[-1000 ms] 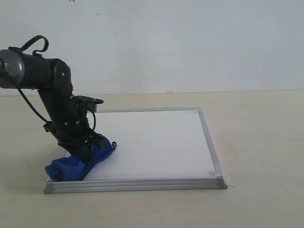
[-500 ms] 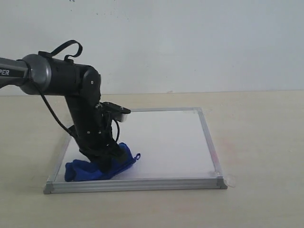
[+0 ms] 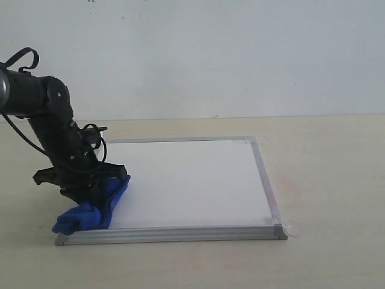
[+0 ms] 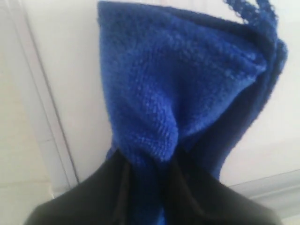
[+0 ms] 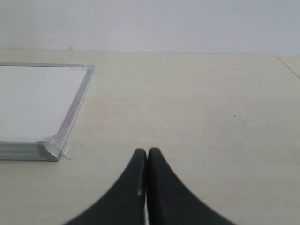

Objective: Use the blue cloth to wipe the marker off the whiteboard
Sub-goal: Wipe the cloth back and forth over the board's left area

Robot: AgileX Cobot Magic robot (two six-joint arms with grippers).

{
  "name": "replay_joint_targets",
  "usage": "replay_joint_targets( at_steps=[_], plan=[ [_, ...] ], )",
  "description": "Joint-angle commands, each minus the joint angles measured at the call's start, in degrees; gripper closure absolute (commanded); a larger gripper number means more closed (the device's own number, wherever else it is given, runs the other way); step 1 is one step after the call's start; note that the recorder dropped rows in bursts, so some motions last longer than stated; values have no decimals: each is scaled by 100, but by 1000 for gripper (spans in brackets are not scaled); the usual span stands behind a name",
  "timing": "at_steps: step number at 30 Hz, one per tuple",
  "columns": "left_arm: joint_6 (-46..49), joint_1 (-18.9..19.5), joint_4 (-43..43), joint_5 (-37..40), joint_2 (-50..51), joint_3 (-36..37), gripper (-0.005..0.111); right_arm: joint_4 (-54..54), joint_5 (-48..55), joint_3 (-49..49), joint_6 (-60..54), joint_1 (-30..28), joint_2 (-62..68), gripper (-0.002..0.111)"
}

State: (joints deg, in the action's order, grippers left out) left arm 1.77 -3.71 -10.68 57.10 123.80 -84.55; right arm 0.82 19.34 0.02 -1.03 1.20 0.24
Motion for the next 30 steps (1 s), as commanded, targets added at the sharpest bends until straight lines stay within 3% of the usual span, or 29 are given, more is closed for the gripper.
replay_joint_targets(
  at_steps=[1, 6, 10, 14, 17, 23, 28, 30],
  plan=[
    [-35, -312, -381, -1111, 253, 196, 103, 4, -21, -2, -19, -33, -24, 108],
    [617, -962, -1753, -2167, 253, 182, 103, 4, -21, -2, -19, -33, -24, 108],
    [682, -1135, -1440, -2315, 253, 17, 103, 4, -21, -2, -19, -33, -24, 108],
    [-120, -801, -515, -2265, 253, -89, 103, 4, -21, -2, -19, -33, -24, 108],
    [-682, -332, 7, -2193, 253, -89, 103, 4, -21, -2, -19, -33, -24, 108],
    [-958, 470, 169, -2142, 253, -89, 103, 4, -21, -2, -19, -33, -24, 108],
    [-991, 705, 264, -1933, 253, -89, 103, 4, -21, -2, -19, -33, -24, 108],
    [-785, 590, -289, -1660, 253, -77, 103, 4, -21, -2, -19, -33, -24, 108]
  ],
)
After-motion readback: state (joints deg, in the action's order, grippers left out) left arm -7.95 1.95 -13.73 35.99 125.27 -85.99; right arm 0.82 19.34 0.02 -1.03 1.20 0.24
